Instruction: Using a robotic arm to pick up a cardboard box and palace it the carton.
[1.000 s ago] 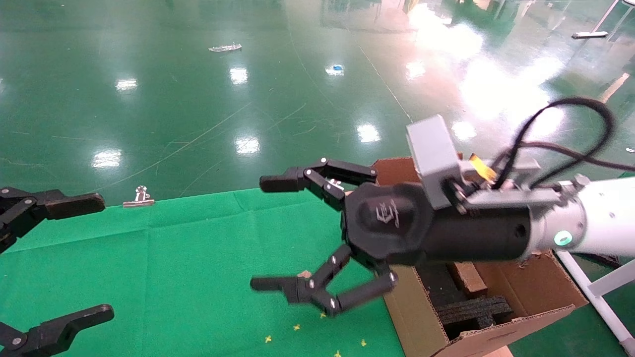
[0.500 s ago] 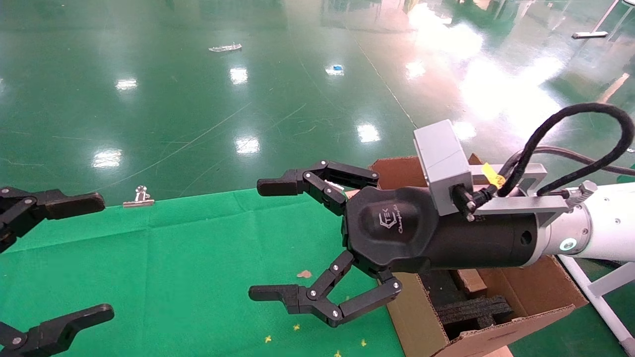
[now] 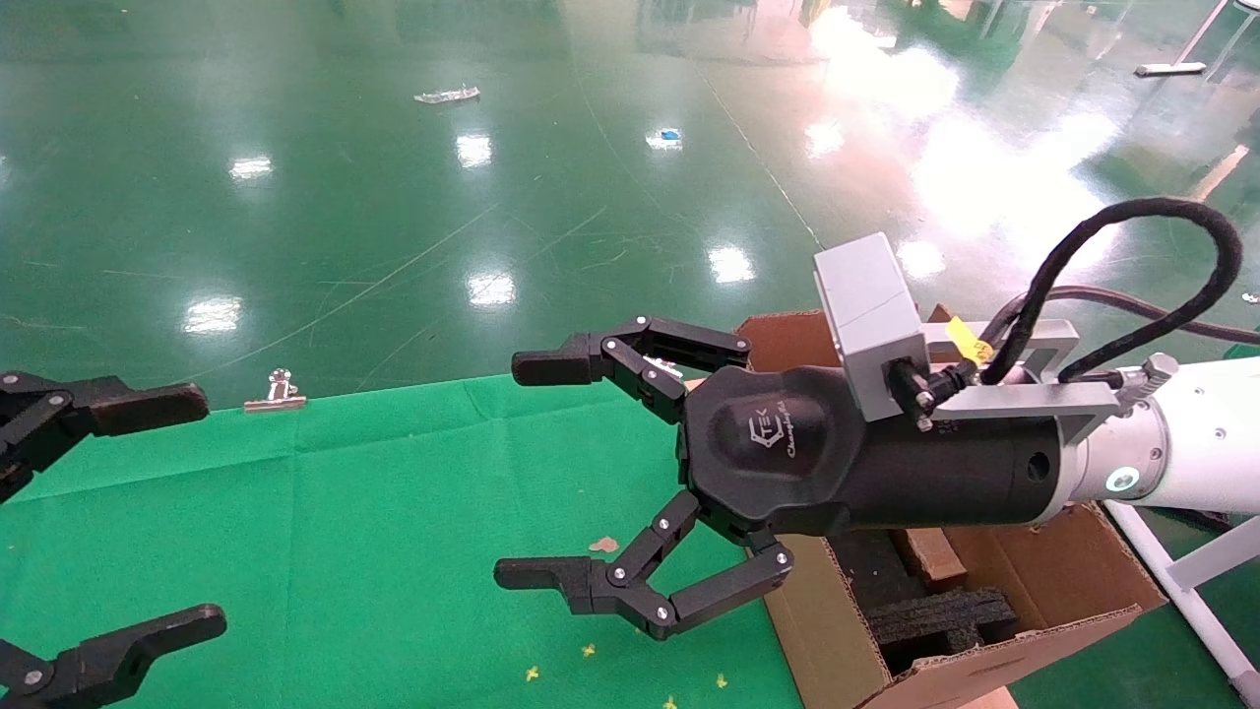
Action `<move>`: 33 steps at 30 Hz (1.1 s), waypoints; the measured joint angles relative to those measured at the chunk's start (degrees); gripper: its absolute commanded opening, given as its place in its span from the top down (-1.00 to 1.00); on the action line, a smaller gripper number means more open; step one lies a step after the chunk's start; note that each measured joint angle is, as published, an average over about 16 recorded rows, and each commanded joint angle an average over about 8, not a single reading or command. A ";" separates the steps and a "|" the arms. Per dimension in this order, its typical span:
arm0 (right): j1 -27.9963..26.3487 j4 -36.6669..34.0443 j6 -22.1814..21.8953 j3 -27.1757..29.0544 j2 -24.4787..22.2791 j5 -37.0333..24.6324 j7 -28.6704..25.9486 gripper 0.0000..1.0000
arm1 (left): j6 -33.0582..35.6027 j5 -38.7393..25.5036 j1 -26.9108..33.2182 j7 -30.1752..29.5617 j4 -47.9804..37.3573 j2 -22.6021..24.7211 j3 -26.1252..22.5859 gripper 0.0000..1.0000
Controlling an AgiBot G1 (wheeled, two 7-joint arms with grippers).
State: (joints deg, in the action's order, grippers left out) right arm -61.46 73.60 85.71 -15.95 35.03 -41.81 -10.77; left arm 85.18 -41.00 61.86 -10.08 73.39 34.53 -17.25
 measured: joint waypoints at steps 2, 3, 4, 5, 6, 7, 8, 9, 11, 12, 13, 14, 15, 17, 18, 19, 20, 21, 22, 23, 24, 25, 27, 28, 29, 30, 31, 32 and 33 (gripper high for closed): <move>-0.06 -0.03 -0.01 -0.06 -0.01 -0.02 -0.01 -1.00 | 0.00 0.00 0.00 0.00 0.00 0.00 0.00 -1.00; -0.08 -0.05 -0.02 -0.09 -0.01 -0.03 -0.01 -1.00 | 0.00 0.00 0.00 0.00 0.00 0.00 0.00 -1.00; -0.11 -0.06 -0.02 -0.11 -0.01 -0.04 -0.02 -1.00 | 0.00 0.00 0.00 0.00 0.00 0.00 0.00 -1.00; -0.13 -0.08 -0.03 -0.14 -0.02 -0.05 -0.02 -1.00 | 0.00 0.00 0.00 0.00 0.00 0.00 0.00 -1.00; -0.15 -0.09 -0.03 -0.16 -0.02 -0.05 -0.03 -1.00 | 0.01 0.00 0.00 0.00 0.00 0.00 0.00 -1.00; -0.17 -0.10 -0.04 -0.18 -0.02 -0.06 -0.03 -1.00 | 0.01 0.00 0.00 0.00 0.00 0.00 0.00 -1.00; -0.19 -0.11 -0.04 -0.20 -0.03 -0.06 -0.03 -1.00 | 0.01 0.00 0.00 0.00 0.00 0.00 0.00 -1.00; -0.20 -0.12 -0.04 -0.21 -0.03 -0.07 -0.04 -1.00 | 0.01 0.00 0.00 0.00 0.00 0.00 0.00 -1.00; -0.23 -0.14 -0.05 -0.24 -0.03 -0.07 -0.05 -1.00 | 0.01 0.00 0.00 0.00 0.00 0.00 0.00 -1.00; -0.24 -0.14 -0.05 -0.26 -0.03 -0.08 -0.05 -1.00 | 0.01 0.00 0.00 0.00 0.00 0.00 0.00 -1.00; -0.26 -0.15 -0.06 -0.27 -0.04 -0.08 -0.05 -1.00 | 0.01 0.00 0.00 0.00 0.00 0.00 0.00 -1.00; -0.27 -0.16 -0.06 -0.28 -0.04 -0.08 -0.06 -1.00 | 0.01 0.00 0.00 0.00 0.00 0.00 0.00 -1.00; -0.27 -0.16 -0.06 -0.29 -0.04 -0.09 -0.06 -1.00 | 0.01 0.00 0.00 0.00 0.00 0.00 0.00 -1.00; -0.29 -0.17 -0.07 -0.30 -0.04 -0.09 -0.07 -1.00 | 0.01 0.00 0.00 0.00 0.00 0.00 0.00 -1.00; -0.30 -0.18 -0.07 -0.31 -0.04 -0.10 -0.07 -1.00 | 0.01 0.00 0.00 0.00 0.00 0.00 0.00 -1.00; -0.30 -0.18 -0.08 -0.31 -0.04 -0.10 -0.08 -1.00 | 0.01 0.00 0.00 0.00 0.00 0.00 0.00 -1.00; -0.31 -0.18 -0.08 -0.32 -0.04 -0.10 -0.08 -1.00 | 0.01 0.00 0.00 0.00 0.00 0.00 0.00 -1.00; -0.32 -0.19 -0.08 -0.33 -0.04 -0.11 -0.08 -1.00 | 0.01 0.00 0.00 0.00 0.00 0.00 0.00 -1.00; -0.32 -0.19 -0.09 -0.33 -0.04 -0.11 -0.08 -1.00 | 0.01 0.00 0.00 0.00 0.00 0.00 0.00 -1.00; -0.33 -0.20 -0.09 -0.33 -0.04 -0.11 -0.09 -1.00 | 0.01 0.00 0.00 0.00 0.00 0.00 0.00 -1.00; -0.33 -0.20 -0.09 -0.34 -0.04 -0.12 -0.09 -1.00 | 0.01 0.00 0.00 0.00 0.00 0.00 0.00 -1.00; -0.33 -0.20 -0.10 -0.34 -0.04 -0.12 -0.09 -1.00 | 0.01 0.00 0.00 0.00 0.00 0.00 0.00 -1.00; -0.34 -0.21 -0.10 -0.35 -0.04 -0.13 -0.09 -1.00 | 0.01 0.00 0.00 0.00 0.00 0.00 0.00 -1.00; -0.35 -0.21 -0.10 -0.35 -0.04 -0.13 -0.10 -1.00 | 0.01 0.00 0.00 0.00 0.00 0.00 0.00 -1.00; -0.35 -0.22 -0.11 -0.36 -0.04 -0.13 -0.10 -1.00 | 0.01 0.00 0.00 0.00 0.00 0.00 0.00 -1.00; -0.35 -0.22 -0.11 -0.36 -0.04 -0.13 -0.10 -1.00 | 0.01 0.00 0.00 0.00 0.00 0.00 0.00 -1.00; -0.35 -0.22 -0.11 -0.36 -0.04 -0.14 -0.10 -1.00 | 0.01 0.00 0.00 0.00 0.00 0.00 0.00 -1.00; -0.36 -0.23 -0.11 -0.37 -0.04 -0.14 -0.10 -1.00 | 0.01 0.00 0.00 0.00 0.00 0.00 0.00 -1.00; -0.36 -0.23 -0.11 -0.37 -0.04 -0.14 -0.10 -1.00 | 0.01 0.00 0.00 0.00 0.00 0.00 0.00 -1.00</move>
State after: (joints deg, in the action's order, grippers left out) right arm -61.82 73.38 85.60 -16.32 34.99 -41.95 -10.87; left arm 85.19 -41.00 61.86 -10.08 73.39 34.53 -17.25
